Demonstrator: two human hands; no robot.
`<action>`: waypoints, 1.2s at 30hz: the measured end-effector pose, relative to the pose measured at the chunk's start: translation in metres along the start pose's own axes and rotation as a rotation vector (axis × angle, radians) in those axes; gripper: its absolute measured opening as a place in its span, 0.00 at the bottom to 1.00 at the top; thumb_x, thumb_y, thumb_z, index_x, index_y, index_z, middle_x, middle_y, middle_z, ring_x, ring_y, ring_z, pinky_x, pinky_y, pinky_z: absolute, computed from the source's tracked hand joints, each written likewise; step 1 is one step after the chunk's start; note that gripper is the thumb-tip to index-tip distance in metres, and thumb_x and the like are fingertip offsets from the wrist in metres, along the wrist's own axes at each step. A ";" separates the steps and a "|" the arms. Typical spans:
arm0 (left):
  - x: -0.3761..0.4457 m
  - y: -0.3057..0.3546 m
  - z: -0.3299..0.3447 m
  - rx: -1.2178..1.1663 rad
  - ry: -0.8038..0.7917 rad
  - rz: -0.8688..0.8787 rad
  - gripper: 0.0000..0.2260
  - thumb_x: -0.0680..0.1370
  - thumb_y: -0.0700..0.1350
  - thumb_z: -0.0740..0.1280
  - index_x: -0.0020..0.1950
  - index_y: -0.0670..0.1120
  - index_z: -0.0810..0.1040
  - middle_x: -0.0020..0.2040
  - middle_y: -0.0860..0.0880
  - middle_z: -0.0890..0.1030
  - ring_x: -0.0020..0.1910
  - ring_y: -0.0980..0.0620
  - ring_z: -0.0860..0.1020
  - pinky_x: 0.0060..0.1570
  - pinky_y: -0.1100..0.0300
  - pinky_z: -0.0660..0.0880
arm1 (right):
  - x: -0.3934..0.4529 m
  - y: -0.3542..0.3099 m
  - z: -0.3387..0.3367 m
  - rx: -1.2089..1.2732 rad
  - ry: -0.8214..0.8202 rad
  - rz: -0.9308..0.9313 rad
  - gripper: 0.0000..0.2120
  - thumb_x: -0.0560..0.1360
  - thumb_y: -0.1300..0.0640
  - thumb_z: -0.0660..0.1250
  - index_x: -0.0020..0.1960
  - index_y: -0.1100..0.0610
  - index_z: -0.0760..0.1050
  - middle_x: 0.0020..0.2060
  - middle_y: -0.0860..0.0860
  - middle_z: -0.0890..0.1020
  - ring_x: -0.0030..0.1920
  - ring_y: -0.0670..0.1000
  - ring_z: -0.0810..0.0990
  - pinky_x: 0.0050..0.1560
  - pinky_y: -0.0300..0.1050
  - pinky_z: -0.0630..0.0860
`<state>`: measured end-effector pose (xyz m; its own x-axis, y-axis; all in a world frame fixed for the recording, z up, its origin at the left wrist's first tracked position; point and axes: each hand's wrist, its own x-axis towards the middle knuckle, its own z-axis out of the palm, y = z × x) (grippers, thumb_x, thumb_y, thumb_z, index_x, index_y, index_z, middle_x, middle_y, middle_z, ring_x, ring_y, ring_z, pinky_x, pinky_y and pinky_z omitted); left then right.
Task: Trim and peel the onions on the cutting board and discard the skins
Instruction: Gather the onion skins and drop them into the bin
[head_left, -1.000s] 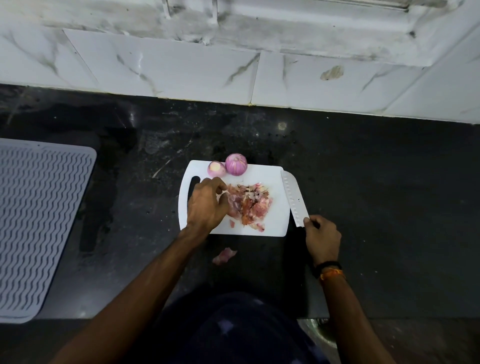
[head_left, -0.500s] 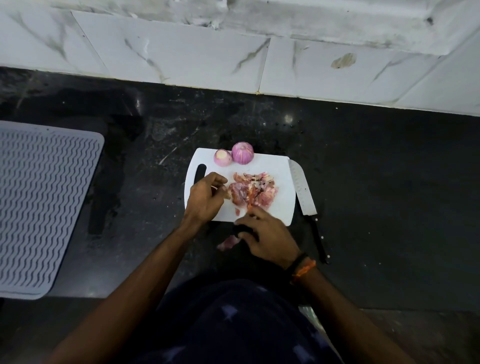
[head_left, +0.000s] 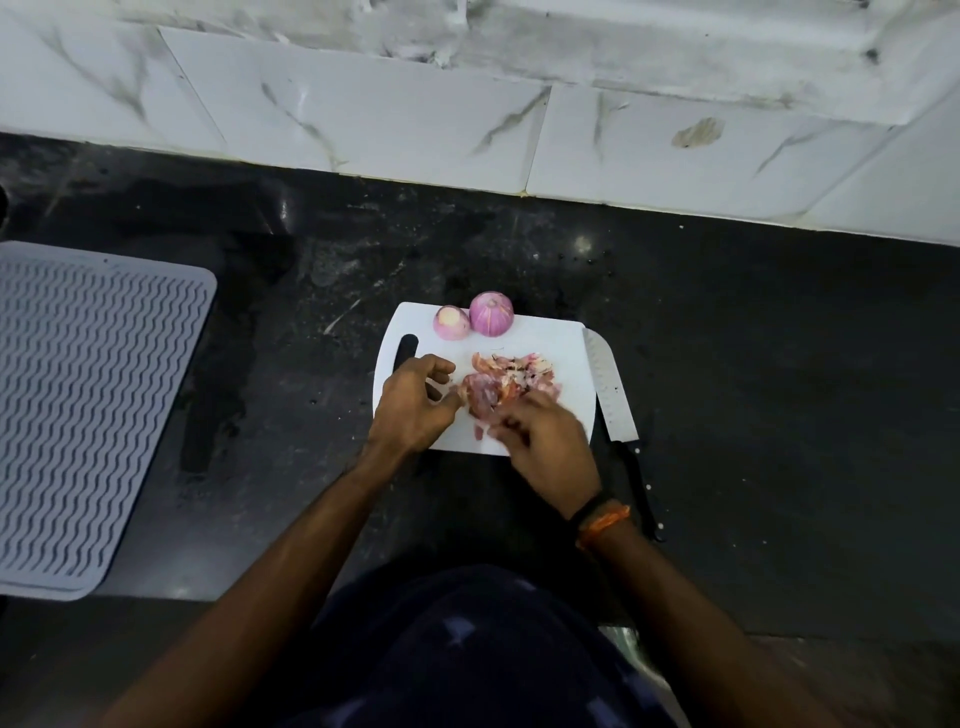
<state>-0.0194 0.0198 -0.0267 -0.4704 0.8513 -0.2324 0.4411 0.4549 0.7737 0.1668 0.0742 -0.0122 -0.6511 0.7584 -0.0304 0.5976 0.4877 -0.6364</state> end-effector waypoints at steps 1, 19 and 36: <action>0.000 0.001 0.000 0.054 -0.001 -0.003 0.18 0.73 0.46 0.74 0.62 0.46 0.77 0.55 0.49 0.78 0.43 0.52 0.79 0.43 0.59 0.77 | 0.008 0.004 -0.006 0.005 0.060 0.043 0.05 0.73 0.59 0.71 0.48 0.51 0.82 0.47 0.47 0.79 0.45 0.47 0.78 0.48 0.43 0.76; 0.009 0.015 -0.003 0.411 -0.249 -0.025 0.49 0.62 0.51 0.82 0.77 0.46 0.61 0.70 0.43 0.63 0.68 0.42 0.66 0.66 0.48 0.71 | 0.051 0.035 -0.039 -0.149 0.141 0.242 0.18 0.69 0.66 0.65 0.55 0.54 0.82 0.52 0.52 0.81 0.55 0.54 0.77 0.54 0.47 0.76; 0.013 0.038 0.003 0.615 -0.328 0.066 0.54 0.61 0.55 0.83 0.78 0.47 0.56 0.71 0.41 0.62 0.69 0.40 0.65 0.62 0.42 0.74 | 0.045 0.037 -0.056 -0.127 -0.185 0.185 0.31 0.69 0.60 0.70 0.72 0.53 0.70 0.63 0.51 0.73 0.61 0.53 0.75 0.56 0.44 0.74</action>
<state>-0.0064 0.0489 -0.0024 -0.2158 0.8731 -0.4371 0.8588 0.3827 0.3405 0.1861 0.1506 0.0065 -0.5928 0.7532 -0.2850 0.7605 0.4070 -0.5060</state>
